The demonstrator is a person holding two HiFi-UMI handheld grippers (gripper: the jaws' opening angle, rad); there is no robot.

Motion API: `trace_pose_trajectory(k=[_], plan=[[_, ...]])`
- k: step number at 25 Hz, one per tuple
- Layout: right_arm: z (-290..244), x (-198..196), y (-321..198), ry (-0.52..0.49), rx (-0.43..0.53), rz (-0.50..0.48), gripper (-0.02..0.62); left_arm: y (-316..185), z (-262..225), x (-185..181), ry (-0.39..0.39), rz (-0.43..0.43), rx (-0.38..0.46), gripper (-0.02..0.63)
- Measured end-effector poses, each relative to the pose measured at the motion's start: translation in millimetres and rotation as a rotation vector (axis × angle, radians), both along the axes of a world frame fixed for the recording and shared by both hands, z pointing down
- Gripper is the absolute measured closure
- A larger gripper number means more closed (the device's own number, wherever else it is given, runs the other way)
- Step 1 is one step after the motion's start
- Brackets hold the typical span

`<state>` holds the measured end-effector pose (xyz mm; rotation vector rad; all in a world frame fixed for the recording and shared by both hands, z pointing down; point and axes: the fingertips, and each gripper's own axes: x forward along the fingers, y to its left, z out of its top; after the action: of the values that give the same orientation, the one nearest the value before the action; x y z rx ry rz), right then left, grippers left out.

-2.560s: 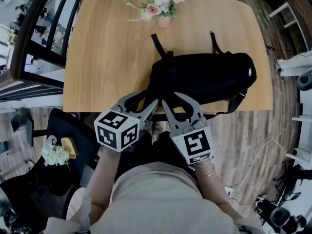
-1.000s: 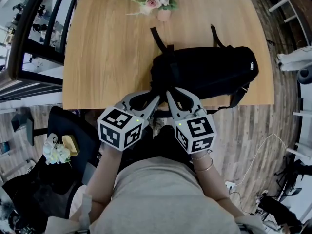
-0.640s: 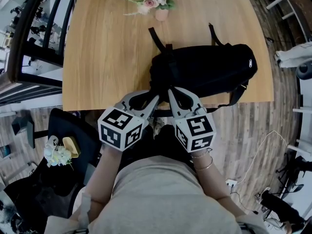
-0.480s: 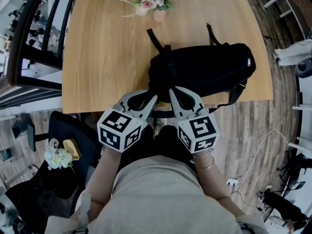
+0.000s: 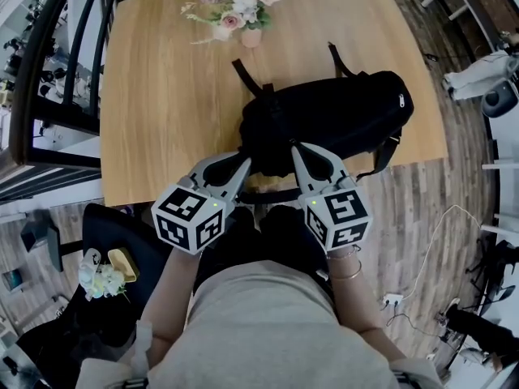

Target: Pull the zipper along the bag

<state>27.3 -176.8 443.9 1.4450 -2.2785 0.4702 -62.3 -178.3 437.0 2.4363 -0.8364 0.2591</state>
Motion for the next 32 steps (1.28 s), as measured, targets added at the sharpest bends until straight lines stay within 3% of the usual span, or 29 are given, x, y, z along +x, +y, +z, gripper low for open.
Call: trace_pose_trajectory(k=[5, 16, 32], plan=[[1, 10, -6, 0.011, 0.0, -0.027, 0.586, -2, 3, -1, -0.012, -0.048, 0.002, 0.56], [2, 30, -10, -0.02, -0.018, -0.15, 0.586, -2, 6, -8, -0.05, -0.279, 0.006, 0.559], [-6, 104, -23, -0.031, 0.0, -0.14, 0.586, 6, 9, -17, -0.1, -0.476, 0.018, 0.558]])
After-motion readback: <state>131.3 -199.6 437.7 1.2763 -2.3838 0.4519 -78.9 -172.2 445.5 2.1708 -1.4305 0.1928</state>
